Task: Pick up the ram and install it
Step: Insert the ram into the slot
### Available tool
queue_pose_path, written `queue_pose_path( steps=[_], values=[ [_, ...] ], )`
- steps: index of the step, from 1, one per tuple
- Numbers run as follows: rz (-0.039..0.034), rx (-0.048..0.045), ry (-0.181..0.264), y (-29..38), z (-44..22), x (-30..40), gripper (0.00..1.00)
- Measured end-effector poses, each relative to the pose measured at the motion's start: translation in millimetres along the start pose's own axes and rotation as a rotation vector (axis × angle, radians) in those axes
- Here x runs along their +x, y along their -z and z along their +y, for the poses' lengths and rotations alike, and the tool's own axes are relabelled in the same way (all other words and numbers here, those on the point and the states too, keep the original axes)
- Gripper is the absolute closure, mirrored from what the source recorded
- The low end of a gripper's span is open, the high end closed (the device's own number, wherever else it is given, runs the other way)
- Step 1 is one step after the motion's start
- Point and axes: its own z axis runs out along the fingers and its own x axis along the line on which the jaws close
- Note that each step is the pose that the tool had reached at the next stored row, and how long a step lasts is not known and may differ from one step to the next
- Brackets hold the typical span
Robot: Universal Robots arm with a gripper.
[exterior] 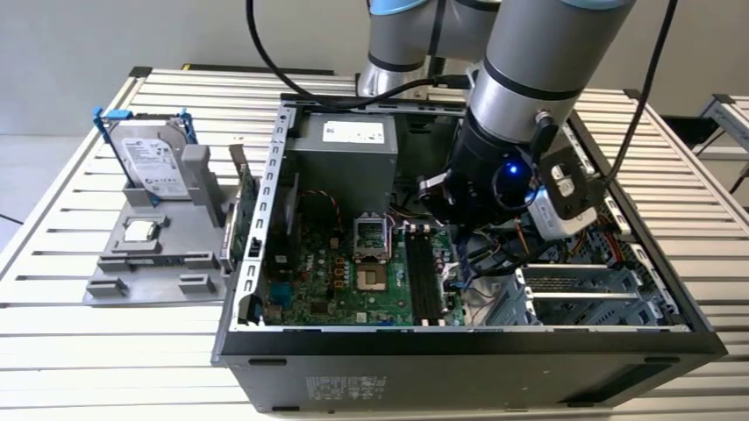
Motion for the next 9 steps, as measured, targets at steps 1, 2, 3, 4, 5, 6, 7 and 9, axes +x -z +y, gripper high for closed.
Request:
queue_pose_path(
  steps=[1, 2, 3, 4, 5, 6, 7, 9],
  values=[
    [0.0001, 0.0002, 0.001, -0.2, 0.0, 0.5, 1.00],
    [0.0002, 0.0000, 0.003, -0.7, -0.1, 1.0, 1.00],
    [0.0004, -0.0001, 0.004, -1.3, -0.1, 1.4, 1.00],
    [0.0006, -0.0001, 0.005, -1.9, -0.1, 1.7, 1.00],
    [0.0007, 0.0001, 0.007, -2.6, -0.2, 2.0, 1.00],
    [0.0008, 0.0001, 0.008, -3.6, -0.2, 2.2, 1.00],
    [0.0009, -0.0001, 0.009, -4.6, -0.3, 2.4, 1.00],
    [0.0010, -0.0001, 0.011, -6.6, -0.4, 2.7, 1.00]
  ],
)
